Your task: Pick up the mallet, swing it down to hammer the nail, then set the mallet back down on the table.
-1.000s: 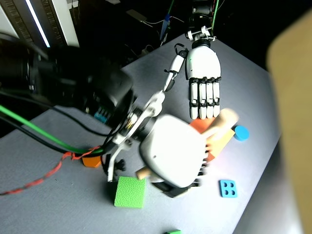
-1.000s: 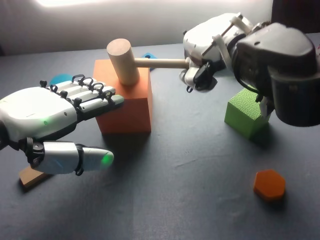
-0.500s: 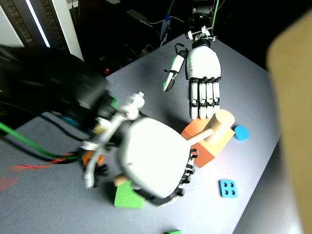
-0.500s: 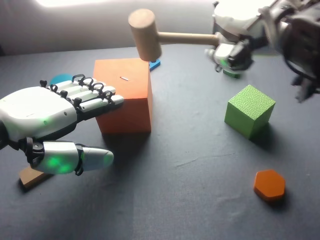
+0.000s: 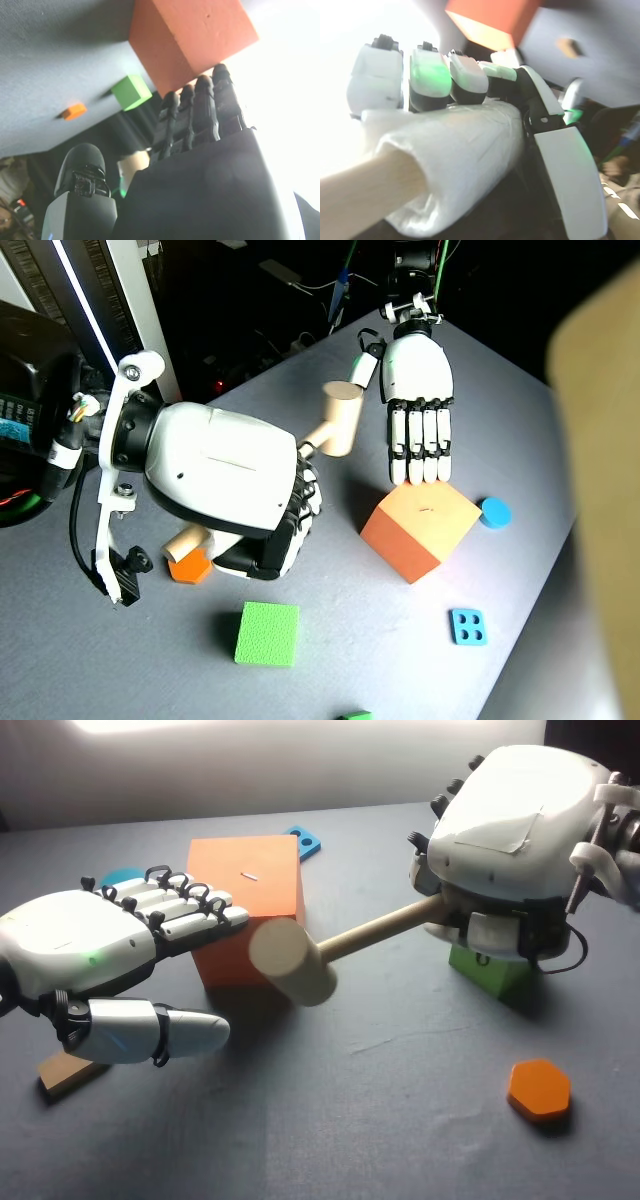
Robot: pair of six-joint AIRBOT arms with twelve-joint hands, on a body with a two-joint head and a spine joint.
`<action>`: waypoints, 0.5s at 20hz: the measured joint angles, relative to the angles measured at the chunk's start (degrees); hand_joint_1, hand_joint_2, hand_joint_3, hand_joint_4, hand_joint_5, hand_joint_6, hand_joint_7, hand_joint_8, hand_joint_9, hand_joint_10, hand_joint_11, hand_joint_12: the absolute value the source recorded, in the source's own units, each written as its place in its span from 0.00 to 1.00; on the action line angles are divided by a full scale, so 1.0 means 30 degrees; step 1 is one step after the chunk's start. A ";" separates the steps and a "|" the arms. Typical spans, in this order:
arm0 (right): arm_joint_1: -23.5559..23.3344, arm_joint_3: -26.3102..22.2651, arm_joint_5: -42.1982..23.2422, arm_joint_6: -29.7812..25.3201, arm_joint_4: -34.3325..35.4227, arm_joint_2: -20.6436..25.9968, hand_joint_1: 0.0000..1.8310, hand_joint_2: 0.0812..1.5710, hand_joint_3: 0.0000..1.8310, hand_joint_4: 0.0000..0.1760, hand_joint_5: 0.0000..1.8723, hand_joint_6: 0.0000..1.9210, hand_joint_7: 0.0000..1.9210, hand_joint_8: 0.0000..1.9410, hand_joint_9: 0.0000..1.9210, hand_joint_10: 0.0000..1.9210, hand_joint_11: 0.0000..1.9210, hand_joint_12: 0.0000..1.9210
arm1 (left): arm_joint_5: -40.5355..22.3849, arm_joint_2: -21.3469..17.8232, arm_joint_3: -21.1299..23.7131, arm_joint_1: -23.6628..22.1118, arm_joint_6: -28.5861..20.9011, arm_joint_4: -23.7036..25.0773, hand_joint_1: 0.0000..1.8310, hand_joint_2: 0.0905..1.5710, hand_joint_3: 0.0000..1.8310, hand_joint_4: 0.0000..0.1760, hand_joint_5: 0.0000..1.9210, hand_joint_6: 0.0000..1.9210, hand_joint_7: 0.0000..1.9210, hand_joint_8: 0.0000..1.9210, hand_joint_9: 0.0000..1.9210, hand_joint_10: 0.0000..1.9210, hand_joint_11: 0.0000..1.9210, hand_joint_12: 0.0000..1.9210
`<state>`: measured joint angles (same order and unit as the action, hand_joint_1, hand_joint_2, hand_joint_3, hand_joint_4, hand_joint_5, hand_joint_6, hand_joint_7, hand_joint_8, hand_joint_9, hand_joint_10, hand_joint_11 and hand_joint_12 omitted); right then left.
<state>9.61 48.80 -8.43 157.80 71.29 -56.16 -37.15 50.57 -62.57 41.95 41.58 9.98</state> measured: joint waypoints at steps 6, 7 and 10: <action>0.1093 0.1494 0.1064 0.1712 -0.0066 -0.1960 0.25 0.95 0.00 0.00 0.49 1.00 0.64 1.00 0.69 1.00 0.74 1.00 | 0.0430 0.0000 0.0000 -0.0707 -0.0029 0.0022 0.00 0.77 0.00 0.00 0.02 0.00 0.03 0.00 0.02 0.00 0.00 0.00; 0.1413 0.2076 0.1013 0.1872 -0.0073 -0.2572 0.25 0.95 0.00 0.00 0.49 1.00 0.64 1.00 0.69 1.00 0.74 1.00 | 0.0488 -0.0007 0.0007 -0.0867 -0.0036 0.0022 0.00 0.77 0.00 0.00 0.02 0.00 0.03 0.00 0.02 0.00 0.00 0.00; 0.2149 0.3468 0.0998 0.2208 -0.0066 -0.3847 0.24 0.95 0.00 0.00 0.49 1.00 0.64 1.00 0.68 1.00 0.73 1.00 | 0.0707 -0.0350 0.0226 -0.1435 -0.0044 0.0066 0.00 0.77 0.00 0.00 0.02 0.00 0.03 0.00 0.02 0.00 0.00 0.00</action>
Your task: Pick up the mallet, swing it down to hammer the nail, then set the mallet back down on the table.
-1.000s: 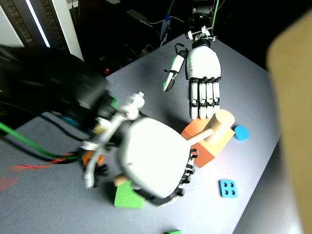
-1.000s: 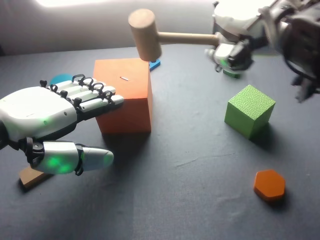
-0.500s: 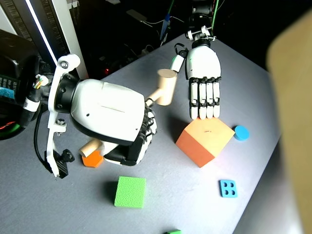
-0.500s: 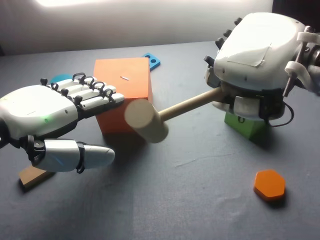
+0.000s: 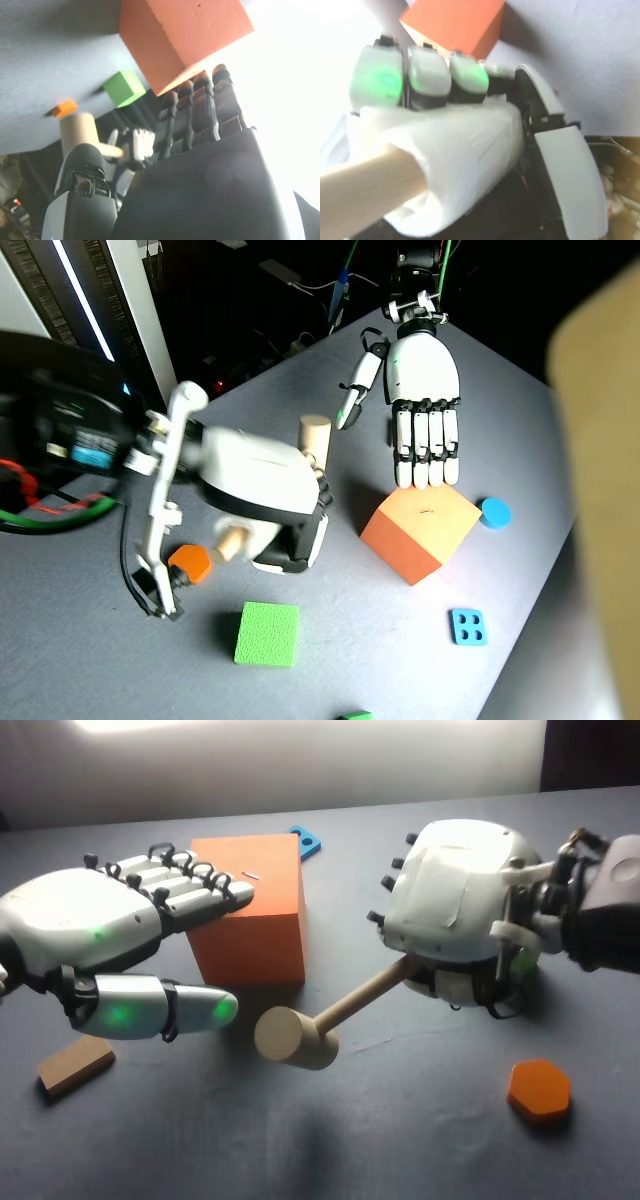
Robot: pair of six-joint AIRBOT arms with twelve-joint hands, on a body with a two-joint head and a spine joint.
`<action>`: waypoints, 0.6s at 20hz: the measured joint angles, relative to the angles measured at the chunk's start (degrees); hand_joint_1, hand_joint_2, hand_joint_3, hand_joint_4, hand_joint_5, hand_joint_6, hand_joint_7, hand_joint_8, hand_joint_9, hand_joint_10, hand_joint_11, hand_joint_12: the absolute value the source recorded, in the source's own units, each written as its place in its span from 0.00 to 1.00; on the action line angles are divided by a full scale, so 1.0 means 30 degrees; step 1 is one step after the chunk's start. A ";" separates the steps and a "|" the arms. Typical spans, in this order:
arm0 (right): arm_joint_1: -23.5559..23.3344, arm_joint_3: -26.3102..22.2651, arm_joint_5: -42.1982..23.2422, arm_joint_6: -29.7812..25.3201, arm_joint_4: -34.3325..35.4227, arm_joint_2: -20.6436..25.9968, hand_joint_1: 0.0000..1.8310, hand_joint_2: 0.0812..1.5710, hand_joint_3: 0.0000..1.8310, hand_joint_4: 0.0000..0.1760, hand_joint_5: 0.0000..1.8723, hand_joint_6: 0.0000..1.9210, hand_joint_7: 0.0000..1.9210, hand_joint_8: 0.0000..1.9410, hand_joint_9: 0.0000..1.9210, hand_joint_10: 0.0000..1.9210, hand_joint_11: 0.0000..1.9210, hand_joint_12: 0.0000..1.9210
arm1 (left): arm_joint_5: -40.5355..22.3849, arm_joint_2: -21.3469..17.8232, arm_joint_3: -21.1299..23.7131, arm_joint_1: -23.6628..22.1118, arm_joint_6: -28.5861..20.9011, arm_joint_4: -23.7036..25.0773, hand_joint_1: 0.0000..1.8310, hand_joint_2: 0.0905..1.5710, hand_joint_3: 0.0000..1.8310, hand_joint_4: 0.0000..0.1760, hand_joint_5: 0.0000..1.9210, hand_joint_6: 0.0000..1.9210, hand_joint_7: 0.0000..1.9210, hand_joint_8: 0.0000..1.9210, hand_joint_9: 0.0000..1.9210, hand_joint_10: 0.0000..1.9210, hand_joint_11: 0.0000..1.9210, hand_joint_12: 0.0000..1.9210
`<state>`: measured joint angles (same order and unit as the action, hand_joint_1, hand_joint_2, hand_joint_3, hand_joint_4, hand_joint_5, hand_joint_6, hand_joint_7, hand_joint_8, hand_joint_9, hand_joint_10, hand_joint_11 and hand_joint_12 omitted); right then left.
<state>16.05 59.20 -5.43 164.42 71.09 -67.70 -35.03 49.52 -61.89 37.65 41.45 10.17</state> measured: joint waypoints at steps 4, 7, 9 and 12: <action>0.0568 0.1435 0.0175 0.0029 -0.0051 -0.1129 0.25 0.95 0.00 0.00 0.49 1.00 0.64 1.00 0.68 1.00 0.73 1.00 | -0.0058 -0.0874 0.0561 -0.0495 0.0000 0.0000 0.00 0.77 0.00 0.00 0.02 0.00 0.04 0.00 0.02 0.00 0.01 0.00; 0.1064 0.1821 0.0036 0.0087 0.0058 -0.1501 0.26 0.95 0.00 0.00 0.49 1.00 0.63 1.00 0.68 1.00 0.72 1.00 | 0.0277 -0.1800 0.1071 -0.0867 0.0007 0.0408 0.00 0.77 0.00 0.00 0.03 0.00 0.04 0.00 0.02 0.00 0.01 0.00; 0.1355 0.2025 -0.0240 0.0146 0.0087 -0.1719 0.26 0.94 0.00 0.00 0.48 1.00 0.63 1.00 0.68 1.00 0.73 1.00 | 0.0233 -0.2288 0.1479 -0.1013 -0.0007 0.0474 0.00 0.77 0.00 0.00 0.02 0.00 0.03 0.00 0.02 0.00 0.00 0.00; 0.1749 0.2215 -0.0809 0.0058 0.0284 -0.1945 0.26 0.93 0.00 0.00 0.46 1.00 0.61 1.00 0.67 1.00 0.71 1.00 | 0.0270 -0.2965 0.1887 -0.1042 -0.0765 0.1428 0.00 0.77 0.00 0.00 0.02 0.00 0.03 0.00 0.02 0.00 0.00 0.00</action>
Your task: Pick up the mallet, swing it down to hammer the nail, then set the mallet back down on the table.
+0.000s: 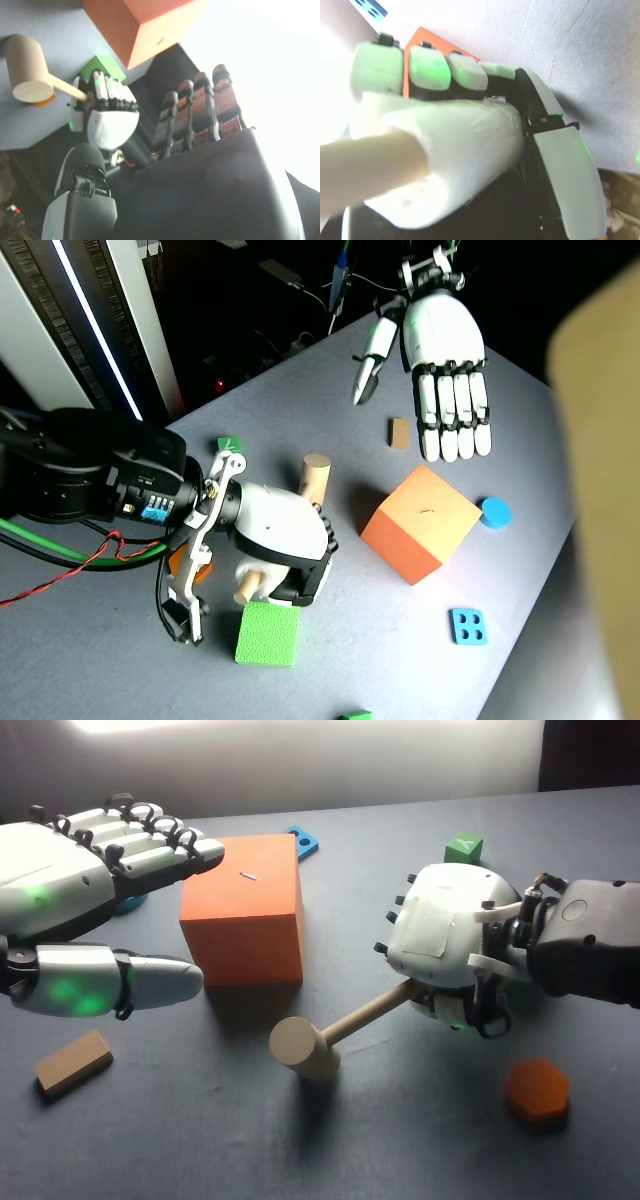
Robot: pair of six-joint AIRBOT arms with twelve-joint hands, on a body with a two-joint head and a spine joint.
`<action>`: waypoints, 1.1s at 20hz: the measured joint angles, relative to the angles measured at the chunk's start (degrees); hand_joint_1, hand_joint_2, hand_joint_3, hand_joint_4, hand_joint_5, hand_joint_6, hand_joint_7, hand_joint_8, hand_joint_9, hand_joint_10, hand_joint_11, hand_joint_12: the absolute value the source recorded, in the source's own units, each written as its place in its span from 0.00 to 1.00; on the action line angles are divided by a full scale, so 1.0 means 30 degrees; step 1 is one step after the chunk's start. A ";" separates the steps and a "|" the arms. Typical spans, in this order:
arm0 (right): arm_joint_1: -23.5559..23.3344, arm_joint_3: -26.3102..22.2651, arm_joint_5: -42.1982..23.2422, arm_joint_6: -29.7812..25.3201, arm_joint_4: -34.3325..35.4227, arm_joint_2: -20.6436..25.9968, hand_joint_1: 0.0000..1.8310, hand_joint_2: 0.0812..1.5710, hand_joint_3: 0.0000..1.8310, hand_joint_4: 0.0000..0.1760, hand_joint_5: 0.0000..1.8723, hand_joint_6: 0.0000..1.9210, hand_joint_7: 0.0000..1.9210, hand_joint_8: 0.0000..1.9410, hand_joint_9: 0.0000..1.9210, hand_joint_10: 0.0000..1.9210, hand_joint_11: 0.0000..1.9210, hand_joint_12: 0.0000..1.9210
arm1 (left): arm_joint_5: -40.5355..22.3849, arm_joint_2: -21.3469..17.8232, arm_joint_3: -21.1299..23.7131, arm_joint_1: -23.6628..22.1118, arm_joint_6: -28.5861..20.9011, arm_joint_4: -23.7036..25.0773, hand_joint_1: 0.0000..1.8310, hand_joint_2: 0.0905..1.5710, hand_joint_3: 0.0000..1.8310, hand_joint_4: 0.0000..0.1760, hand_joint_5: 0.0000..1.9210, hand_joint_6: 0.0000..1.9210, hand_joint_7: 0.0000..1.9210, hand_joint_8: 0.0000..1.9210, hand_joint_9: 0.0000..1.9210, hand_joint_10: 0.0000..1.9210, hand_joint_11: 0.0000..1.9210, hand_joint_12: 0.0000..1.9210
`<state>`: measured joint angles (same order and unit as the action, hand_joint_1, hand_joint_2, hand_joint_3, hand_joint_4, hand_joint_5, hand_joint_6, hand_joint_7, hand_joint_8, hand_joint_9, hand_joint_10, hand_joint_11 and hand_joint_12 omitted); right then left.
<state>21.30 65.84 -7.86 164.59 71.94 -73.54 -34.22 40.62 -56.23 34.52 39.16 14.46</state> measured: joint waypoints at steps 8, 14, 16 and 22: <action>0.0408 -0.1829 -0.0729 -0.0481 -0.0138 -0.0532 0.23 0.87 0.00 0.00 0.46 1.00 0.55 1.00 0.58 1.00 0.61 1.00 | -0.0437 -0.0189 0.0539 -0.0488 -0.0954 0.1392 0.00 0.77 0.00 0.00 0.02 0.00 0.03 0.00 0.02 0.00 0.00 0.00; 0.0583 -0.1734 -0.1377 -0.0750 -0.0226 -0.1020 0.06 0.83 0.00 0.00 0.34 0.12 0.37 0.16 0.31 0.26 0.13 0.55 | -0.0372 -0.0262 0.0852 -0.0546 -0.0954 0.1479 0.00 0.77 0.00 0.00 0.03 0.00 0.04 0.00 0.02 0.00 0.01 0.00; 0.0488 -0.1676 -0.1464 -0.0692 -0.0299 -0.1217 0.07 0.81 0.00 0.00 0.33 0.01 0.36 0.03 0.32 0.12 0.10 0.51 | -0.0357 -0.0262 0.0801 -0.0546 -0.0962 0.1406 0.00 0.77 0.00 0.00 0.03 0.00 0.04 0.00 0.02 0.00 0.01 0.00; 0.0583 -0.1705 -0.1632 -0.0707 -0.0182 -0.0962 0.07 0.74 0.00 0.00 0.14 0.00 0.15 0.00 0.14 0.00 0.00 0.29 | -0.0291 -0.0262 0.0692 -0.0619 -0.0954 0.1443 0.00 0.77 0.00 0.00 0.02 0.00 0.03 0.01 0.02 0.01 0.00 0.00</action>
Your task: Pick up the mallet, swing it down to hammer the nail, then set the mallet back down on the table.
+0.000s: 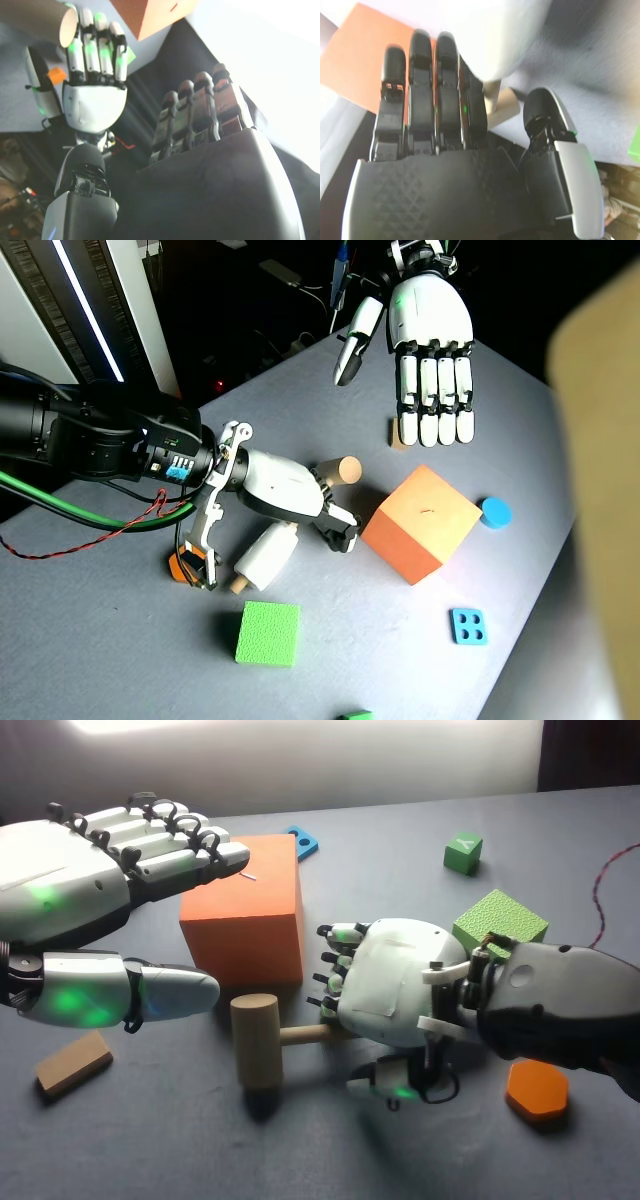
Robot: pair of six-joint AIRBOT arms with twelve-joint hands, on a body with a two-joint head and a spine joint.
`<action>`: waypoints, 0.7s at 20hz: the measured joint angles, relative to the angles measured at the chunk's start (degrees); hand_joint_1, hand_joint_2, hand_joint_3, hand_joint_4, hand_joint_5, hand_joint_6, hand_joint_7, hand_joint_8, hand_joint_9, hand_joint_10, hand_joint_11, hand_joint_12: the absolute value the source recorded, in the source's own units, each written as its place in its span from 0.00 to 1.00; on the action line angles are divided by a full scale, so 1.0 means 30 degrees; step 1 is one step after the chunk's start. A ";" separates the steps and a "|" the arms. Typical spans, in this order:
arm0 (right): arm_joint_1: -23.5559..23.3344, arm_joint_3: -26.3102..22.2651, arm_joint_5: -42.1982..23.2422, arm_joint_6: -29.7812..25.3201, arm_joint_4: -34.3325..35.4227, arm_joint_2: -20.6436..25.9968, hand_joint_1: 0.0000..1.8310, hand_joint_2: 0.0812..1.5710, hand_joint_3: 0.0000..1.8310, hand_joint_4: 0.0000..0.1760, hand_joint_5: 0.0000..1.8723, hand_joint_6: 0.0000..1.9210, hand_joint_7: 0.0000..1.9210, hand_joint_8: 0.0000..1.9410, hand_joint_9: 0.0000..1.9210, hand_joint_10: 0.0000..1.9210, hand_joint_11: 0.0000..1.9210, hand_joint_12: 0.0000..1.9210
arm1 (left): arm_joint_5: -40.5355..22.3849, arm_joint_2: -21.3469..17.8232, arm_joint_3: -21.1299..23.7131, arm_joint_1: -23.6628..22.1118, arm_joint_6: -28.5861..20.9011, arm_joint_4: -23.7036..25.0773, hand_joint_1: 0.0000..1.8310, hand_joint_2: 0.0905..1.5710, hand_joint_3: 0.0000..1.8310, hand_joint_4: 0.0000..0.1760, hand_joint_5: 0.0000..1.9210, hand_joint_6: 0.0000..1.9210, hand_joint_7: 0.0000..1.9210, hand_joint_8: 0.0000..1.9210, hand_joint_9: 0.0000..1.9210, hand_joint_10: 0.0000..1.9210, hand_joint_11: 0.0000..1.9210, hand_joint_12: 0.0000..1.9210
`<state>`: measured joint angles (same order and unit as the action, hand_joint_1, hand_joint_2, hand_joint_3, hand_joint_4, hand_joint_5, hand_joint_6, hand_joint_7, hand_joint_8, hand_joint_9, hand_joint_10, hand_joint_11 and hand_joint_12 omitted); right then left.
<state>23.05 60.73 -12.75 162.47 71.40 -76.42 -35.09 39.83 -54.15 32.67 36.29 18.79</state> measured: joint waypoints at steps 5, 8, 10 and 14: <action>-0.1107 -0.2761 -0.0612 -0.2514 0.0051 0.3177 0.04 0.64 0.00 0.00 0.04 0.00 0.03 0.00 0.03 0.00 0.00 0.07 | -0.0007 0.0000 0.0204 -0.0277 0.0000 -0.0015 0.00 0.77 0.00 0.00 0.01 0.00 0.03 0.00 0.01 0.00 0.00 0.00; -0.1625 -0.5027 -0.1115 -0.3264 0.0561 0.5741 0.03 0.63 0.00 0.00 0.02 0.00 0.03 0.00 0.02 0.00 0.00 0.03 | -0.0036 0.0000 0.0328 -0.0692 0.0036 -0.0036 0.00 0.77 0.00 0.00 0.01 0.00 0.01 0.00 0.00 0.00 0.00 0.00; -0.2514 -0.6586 -0.1260 -0.1960 0.4218 0.7424 0.03 0.64 0.00 0.00 0.03 0.00 0.03 0.00 0.02 0.00 0.00 0.02 | -0.0051 0.0000 0.0495 -0.0801 0.0015 -0.0102 0.00 0.77 0.00 0.00 0.01 0.00 0.02 0.00 0.00 0.00 0.00 0.00; -0.4095 -0.9216 -0.3206 0.0860 0.9690 1.0142 0.07 0.65 0.00 0.00 0.06 0.00 0.06 0.00 0.04 0.00 0.02 0.05 | 0.0080 0.0000 0.0867 -0.1137 0.0087 0.0197 0.00 0.77 0.00 0.00 0.01 0.00 0.02 0.00 0.01 0.00 0.00 0.00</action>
<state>10.76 33.08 -22.37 165.05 100.47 -46.00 -34.85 39.83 -51.55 29.26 36.56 19.38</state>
